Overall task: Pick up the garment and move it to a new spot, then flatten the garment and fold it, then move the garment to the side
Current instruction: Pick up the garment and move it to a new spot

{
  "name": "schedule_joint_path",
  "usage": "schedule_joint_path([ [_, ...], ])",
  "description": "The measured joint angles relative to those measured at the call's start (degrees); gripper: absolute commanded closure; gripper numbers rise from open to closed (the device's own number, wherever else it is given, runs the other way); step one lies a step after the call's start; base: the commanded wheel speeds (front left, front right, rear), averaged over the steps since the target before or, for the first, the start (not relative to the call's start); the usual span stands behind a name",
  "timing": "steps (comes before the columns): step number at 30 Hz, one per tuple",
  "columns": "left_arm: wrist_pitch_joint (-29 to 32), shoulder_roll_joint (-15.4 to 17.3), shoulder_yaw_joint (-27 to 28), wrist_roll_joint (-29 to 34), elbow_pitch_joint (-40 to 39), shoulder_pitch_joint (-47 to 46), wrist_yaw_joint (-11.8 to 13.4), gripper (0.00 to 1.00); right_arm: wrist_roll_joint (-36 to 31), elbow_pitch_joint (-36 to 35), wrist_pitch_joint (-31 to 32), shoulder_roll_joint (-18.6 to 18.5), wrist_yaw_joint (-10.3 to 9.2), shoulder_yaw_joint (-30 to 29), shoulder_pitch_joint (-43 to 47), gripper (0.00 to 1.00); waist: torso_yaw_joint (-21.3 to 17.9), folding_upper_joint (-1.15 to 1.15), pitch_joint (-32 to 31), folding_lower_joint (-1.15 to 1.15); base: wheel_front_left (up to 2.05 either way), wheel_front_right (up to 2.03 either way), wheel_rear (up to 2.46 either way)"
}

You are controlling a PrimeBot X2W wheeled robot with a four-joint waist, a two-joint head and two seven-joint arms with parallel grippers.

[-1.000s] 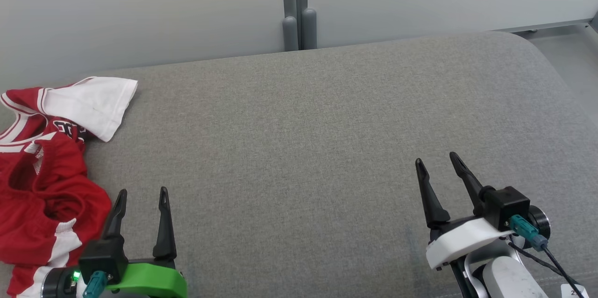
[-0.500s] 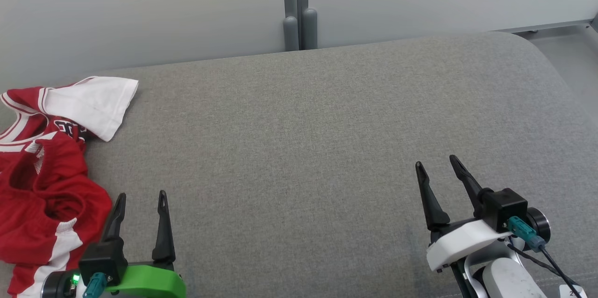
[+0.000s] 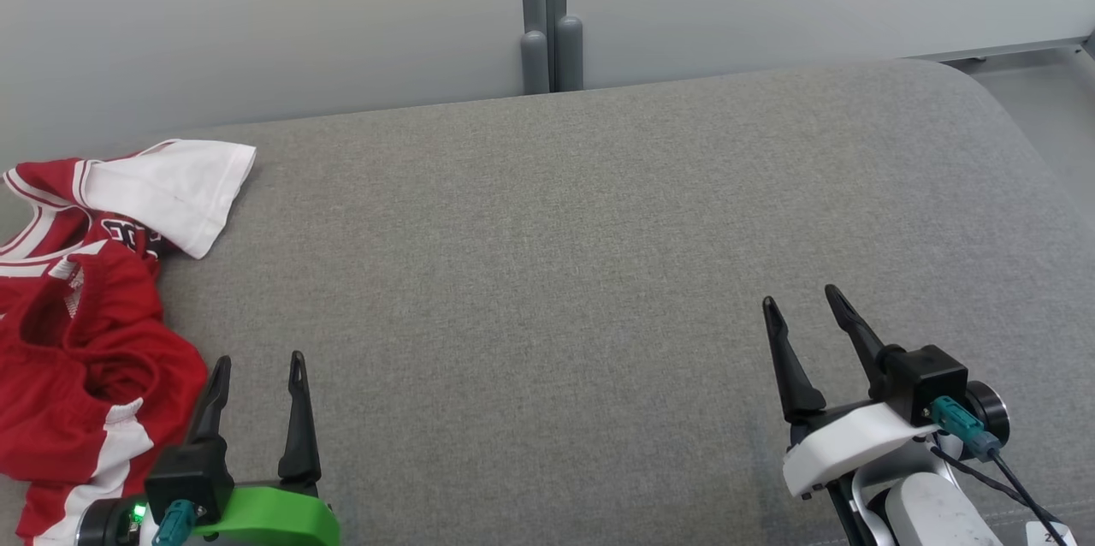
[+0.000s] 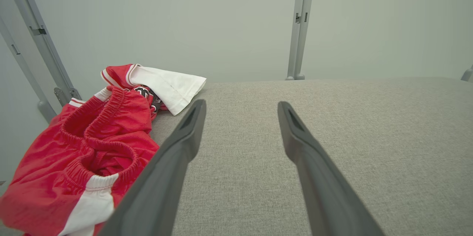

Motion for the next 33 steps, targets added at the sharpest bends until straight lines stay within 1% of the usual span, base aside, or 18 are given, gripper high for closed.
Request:
schedule_joint_path([
  [7, 0.0, -0.04, -0.38, 0.12, 0.19, -0.03, -0.05, 0.0, -0.01, -0.15, 0.0, 0.02, 0.02, -1.14, 0.01, 0.0, 1.07, 0.0, -0.05, 0.0, 0.0, 0.0, 0.0],
  [14, 0.0, -0.05, -0.73, 0.52, 0.23, -0.16, -0.05, 0.0, -0.02, -0.42, 0.0, 0.03, 0.04, -1.51, 0.01, 0.0, 4.03, 0.0, -0.05, 0.0, 0.0, 0.0, 0.0],
  [22, 0.0, -0.08, 0.96, 0.53, -0.31, -0.21, -0.03, 0.0, -0.02, -0.34, -0.01, 0.2, 1.78, 0.11, -0.03, 0.0, 9.47, 0.0, -0.16, 0.0, 0.0, 0.0, 0.0],
  [26, 0.0, -0.08, 1.76, 0.62, -0.64, -0.15, 0.01, 0.0, -0.02, -0.24, -0.01, 0.21, 2.29, 0.49, -0.08, 0.0, 12.52, 0.0, -0.21, 0.0, 0.0, 0.0, 0.0],
  [33, 0.0, -0.07, 0.96, 1.03, -1.0, -0.13, 0.01, 0.0, -0.01, -0.3, -0.07, 0.29, 2.22, -0.03, -0.19, 0.0, 18.04, 0.0, -0.21, 0.0, 0.0, 0.0, 0.0],
])
